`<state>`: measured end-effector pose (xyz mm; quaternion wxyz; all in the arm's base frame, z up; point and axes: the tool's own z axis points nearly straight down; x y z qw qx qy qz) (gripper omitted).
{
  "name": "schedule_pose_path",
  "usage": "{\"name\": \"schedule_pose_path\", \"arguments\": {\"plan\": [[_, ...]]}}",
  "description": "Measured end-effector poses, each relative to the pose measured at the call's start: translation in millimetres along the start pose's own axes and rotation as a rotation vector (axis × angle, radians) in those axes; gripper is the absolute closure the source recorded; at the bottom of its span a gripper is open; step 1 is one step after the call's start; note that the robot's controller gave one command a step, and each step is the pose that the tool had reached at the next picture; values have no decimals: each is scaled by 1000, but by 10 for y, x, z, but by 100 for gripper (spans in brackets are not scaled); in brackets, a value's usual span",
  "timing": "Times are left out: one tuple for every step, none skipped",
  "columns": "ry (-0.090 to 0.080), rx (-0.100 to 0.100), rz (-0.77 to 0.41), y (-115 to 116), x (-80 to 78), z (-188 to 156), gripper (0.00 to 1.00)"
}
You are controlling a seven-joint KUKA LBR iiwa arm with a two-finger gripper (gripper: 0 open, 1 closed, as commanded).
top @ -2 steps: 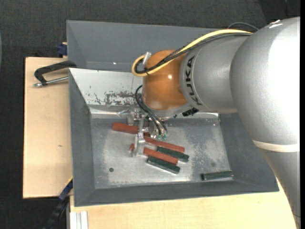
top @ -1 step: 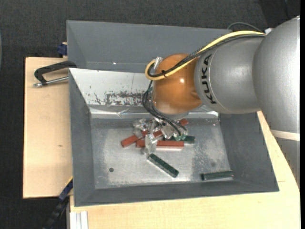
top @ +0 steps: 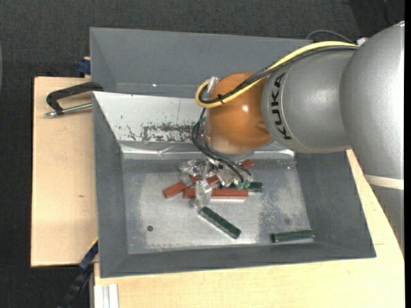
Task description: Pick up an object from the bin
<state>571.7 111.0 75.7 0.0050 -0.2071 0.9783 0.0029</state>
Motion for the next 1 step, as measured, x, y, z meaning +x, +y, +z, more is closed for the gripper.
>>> {"name": "schedule_pose_path", "arguments": {"plan": [[-2,5,8,251,211,-1687,100]]}}
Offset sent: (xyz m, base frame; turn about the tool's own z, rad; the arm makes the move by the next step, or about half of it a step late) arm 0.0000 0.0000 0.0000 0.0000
